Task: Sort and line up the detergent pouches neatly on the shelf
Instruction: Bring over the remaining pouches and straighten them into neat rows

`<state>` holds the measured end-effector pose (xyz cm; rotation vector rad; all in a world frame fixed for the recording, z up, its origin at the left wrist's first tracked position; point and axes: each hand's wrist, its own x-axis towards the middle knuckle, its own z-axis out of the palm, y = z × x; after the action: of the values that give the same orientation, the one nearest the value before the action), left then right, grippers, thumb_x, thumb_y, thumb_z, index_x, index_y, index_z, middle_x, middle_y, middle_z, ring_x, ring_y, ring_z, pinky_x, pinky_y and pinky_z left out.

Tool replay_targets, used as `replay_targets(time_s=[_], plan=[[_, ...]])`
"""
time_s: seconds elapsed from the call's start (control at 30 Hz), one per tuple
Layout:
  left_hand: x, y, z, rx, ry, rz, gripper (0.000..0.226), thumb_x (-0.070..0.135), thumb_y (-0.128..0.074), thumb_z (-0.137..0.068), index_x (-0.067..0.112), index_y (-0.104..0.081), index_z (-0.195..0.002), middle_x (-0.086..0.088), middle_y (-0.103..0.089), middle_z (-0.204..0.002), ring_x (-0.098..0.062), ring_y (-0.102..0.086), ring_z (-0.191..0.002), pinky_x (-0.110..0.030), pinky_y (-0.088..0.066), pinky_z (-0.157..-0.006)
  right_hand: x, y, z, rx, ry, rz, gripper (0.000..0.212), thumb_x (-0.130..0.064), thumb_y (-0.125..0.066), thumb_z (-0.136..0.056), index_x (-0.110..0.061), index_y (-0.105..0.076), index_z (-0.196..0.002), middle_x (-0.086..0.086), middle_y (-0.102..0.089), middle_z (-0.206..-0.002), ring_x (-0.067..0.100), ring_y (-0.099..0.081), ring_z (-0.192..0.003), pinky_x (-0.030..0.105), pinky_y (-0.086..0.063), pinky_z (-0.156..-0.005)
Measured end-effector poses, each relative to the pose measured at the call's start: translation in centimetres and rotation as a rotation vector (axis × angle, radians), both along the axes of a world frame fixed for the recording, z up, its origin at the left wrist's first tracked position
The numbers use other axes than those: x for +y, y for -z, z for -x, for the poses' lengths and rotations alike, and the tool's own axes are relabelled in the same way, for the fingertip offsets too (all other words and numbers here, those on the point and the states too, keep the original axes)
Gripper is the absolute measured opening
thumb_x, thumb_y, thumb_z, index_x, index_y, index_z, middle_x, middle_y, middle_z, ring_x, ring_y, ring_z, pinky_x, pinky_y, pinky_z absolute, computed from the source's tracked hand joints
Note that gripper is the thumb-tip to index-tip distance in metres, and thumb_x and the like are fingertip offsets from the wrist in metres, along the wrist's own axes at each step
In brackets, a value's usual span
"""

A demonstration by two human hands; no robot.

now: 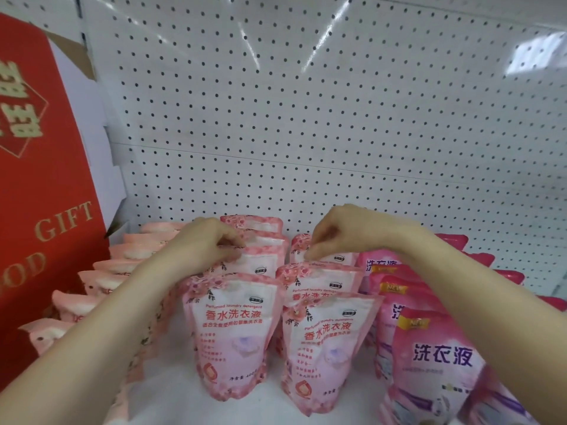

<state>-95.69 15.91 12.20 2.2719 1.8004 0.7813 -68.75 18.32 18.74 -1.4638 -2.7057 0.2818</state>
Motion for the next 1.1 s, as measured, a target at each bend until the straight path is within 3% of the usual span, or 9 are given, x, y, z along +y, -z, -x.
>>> replay_targets(time_s=[0.07,0.17,0.23,0.4,0.53,0.63,0.7,0.87,1.1], plan=[[-0.3,-0.1,-0.2,-0.032,0.017,-0.018,0.019,0.024,-0.076,-0.082,0.032,-0.075,-0.099,0.023,-0.065,-0.083,0.011,-0.057,-0.073,-0.020,-0.048,-0.076,-1.2,1.4,0.2,-0.070,-0.018,0.053,0.022,-0.047,-0.077,-0.079,-0.041,-0.068,-0.060,-0.023,-0.064,-0.058,0.003,-0.059,-0.062,0.027,-0.050,-0.068],[-1.2,-0.4,-0.4,-0.108,0.056,-0.132,0.017,0.027,-0.073,-0.083,0.037,-0.074,-0.097,0.025,-0.069,-0.089,0.010,-0.061,-0.087,-0.022,-0.048,-0.085,-1.1,2.5,-0.4,-0.083,0.004,-0.100,0.053,-0.029,-0.075,-0.085,-0.027,-0.048,-0.040,-0.013,-0.043,-0.036,0.006,-0.035,-0.043,0.030,-0.037,-0.056],[-2.1,-0.8,-0.7,-0.134,0.070,-0.224,0.013,0.031,-0.071,-0.084,0.038,-0.074,-0.094,0.026,-0.070,-0.091,0.007,-0.062,-0.091,-0.025,-0.049,-0.087,-0.8,2.5,-1.2,-0.060,0.044,-0.155,0.054,-0.029,-0.075,-0.086,-0.023,-0.043,-0.043,-0.008,-0.041,-0.038,0.007,-0.032,-0.042,0.030,-0.036,-0.056],[-3.9,-1.0,-2.4,-0.038,0.209,-0.151,0.013,0.041,-0.068,-0.083,0.038,-0.074,-0.094,0.025,-0.071,-0.089,0.006,-0.064,-0.086,-0.032,-0.052,-0.087,-1.1,3.1,-1.1,-0.064,0.098,-0.129,0.030,-0.031,-0.072,-0.087,-0.014,-0.065,-0.064,0.006,-0.053,-0.059,0.013,-0.039,-0.054,0.030,-0.039,-0.061],[-5.0,-0.1,-3.0,0.115,0.223,-0.132,0.025,0.057,-0.060,-0.084,0.040,-0.072,-0.098,0.025,-0.070,-0.090,0.004,-0.063,-0.084,-0.033,-0.053,-0.081,-3.2,2.0,-1.1,0.080,0.090,-0.280,0.019,-0.041,-0.070,-0.087,-0.029,-0.076,-0.100,-0.012,-0.073,-0.090,0.007,-0.065,-0.085,0.032,-0.054,-0.086],[-5.6,0.8,-3.3,0.174,0.213,-0.171,0.029,0.058,-0.058,-0.085,0.035,-0.072,-0.098,0.020,-0.070,-0.079,0.002,-0.060,-0.071,-0.026,-0.049,-0.068,-6.6,1.4,-1.2,0.274,-0.058,-0.016,0.025,-0.055,-0.072,-0.078,-0.036,-0.077,-0.094,-0.022,-0.074,-0.088,-0.006,-0.067,-0.083,0.013,-0.052,-0.076],[-5.9,1.4,-3.8,0.199,0.168,-0.255,0.026,0.053,-0.057,-0.089,0.031,-0.071,-0.090,0.014,-0.061,-0.060,0.000,-0.053,-0.057,-0.022,-0.038,-0.054,-8.3,2.9,-0.8,0.208,-0.080,0.083,0.029,-0.057,-0.074,-0.076,-0.032,-0.077,-0.089,-0.018,-0.073,-0.079,-0.003,-0.065,-0.071,0.016,-0.049,-0.067],[-6.2,1.8,-4.0,0.118,0.128,-0.311,0.024,0.053,-0.058,-0.088,0.034,-0.071,-0.083,0.019,-0.049,-0.043,0.004,-0.046,-0.045,-0.021,-0.028,-0.049,-8.2,6.2,0.1,0.139,0.169,-0.261,0.058,-0.048,-0.063,-0.091,-0.016,-0.039,-0.050,-0.002,-0.033,-0.048,0.015,-0.031,-0.048,0.032,-0.033,-0.055],[-6.1,2.2,-4.2,0.140,0.119,-0.382,0.028,0.056,-0.057,-0.087,0.032,-0.072,-0.084,0.017,-0.046,-0.046,0.003,-0.044,-0.050,-0.020,-0.031,-0.050,-8.3,7.7,0.4,0.104,0.185,-0.426,0.045,-0.050,-0.067,-0.086,-0.021,-0.047,-0.058,-0.007,-0.044,-0.053,0.013,-0.045,-0.054,0.029,-0.032,-0.050]])
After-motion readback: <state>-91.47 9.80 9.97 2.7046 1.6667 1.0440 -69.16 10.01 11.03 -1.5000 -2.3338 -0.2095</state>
